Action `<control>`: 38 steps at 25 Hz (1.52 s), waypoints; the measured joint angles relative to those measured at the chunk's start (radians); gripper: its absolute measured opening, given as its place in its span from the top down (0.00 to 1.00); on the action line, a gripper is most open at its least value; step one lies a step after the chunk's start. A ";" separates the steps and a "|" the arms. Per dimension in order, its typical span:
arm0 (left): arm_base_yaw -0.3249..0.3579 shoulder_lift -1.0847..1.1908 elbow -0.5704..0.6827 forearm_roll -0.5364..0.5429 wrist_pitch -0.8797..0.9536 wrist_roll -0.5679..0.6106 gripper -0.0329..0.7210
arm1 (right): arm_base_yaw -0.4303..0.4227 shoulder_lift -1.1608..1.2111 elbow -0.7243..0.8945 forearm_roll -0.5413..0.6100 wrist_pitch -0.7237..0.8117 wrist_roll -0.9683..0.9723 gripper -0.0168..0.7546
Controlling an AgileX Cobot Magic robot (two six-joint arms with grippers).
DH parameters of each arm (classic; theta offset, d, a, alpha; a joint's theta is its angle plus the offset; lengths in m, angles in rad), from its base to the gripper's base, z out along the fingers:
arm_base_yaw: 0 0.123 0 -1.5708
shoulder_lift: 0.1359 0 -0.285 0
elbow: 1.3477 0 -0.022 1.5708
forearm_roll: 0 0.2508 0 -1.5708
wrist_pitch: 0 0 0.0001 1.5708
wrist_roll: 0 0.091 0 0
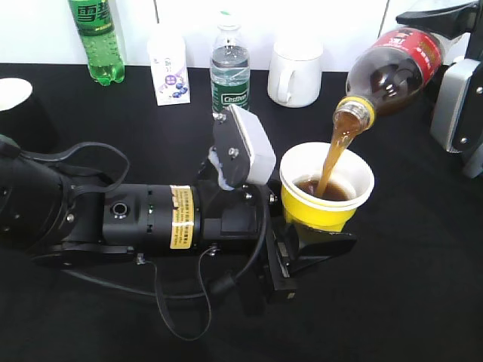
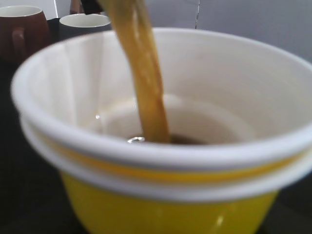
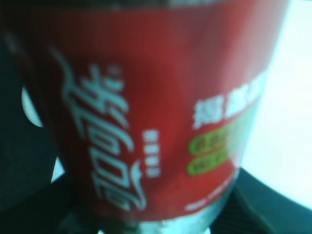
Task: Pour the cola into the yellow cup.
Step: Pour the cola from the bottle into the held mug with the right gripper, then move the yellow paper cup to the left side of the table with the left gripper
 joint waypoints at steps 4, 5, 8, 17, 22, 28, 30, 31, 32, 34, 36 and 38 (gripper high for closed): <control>0.000 0.000 0.000 0.000 0.001 0.000 0.38 | 0.000 0.000 0.000 0.000 -0.001 0.031 0.44; 0.000 0.000 0.000 0.000 0.002 0.000 0.38 | 0.000 0.000 0.000 0.000 -0.002 0.098 0.44; 0.000 0.000 0.000 -0.049 0.004 0.000 0.38 | 0.000 0.000 0.000 0.000 -0.005 0.362 0.44; 0.035 0.000 0.000 -0.146 0.004 0.075 0.39 | 0.000 0.000 0.000 0.001 -0.051 1.498 0.44; 0.132 -0.080 0.000 -0.154 0.033 0.075 0.39 | 0.000 0.000 0.000 0.003 -0.054 1.553 0.44; 0.319 -0.188 0.113 -0.188 0.041 0.075 0.39 | 0.000 0.000 0.000 0.004 -0.054 1.555 0.44; 0.392 -0.209 0.170 -0.188 0.020 0.075 0.39 | 0.000 0.000 0.000 0.004 -0.054 1.555 0.44; 0.462 -0.213 0.211 -0.189 -0.034 0.075 0.39 | 0.000 0.000 0.000 0.004 -0.054 1.555 0.44; 0.504 -0.213 0.229 -0.192 -0.054 0.075 0.39 | 0.000 0.000 0.000 0.004 -0.055 1.555 0.44; 0.557 -0.213 0.242 -0.196 -0.057 0.090 0.39 | 0.000 0.000 0.000 0.004 -0.055 1.555 0.44; 0.604 -0.213 0.244 -0.240 -0.057 0.133 0.39 | 0.000 0.000 0.000 0.004 -0.055 1.555 0.44; 0.616 -0.201 0.246 -0.312 -0.082 0.210 0.39 | 0.000 0.000 0.000 0.004 -0.055 1.555 0.44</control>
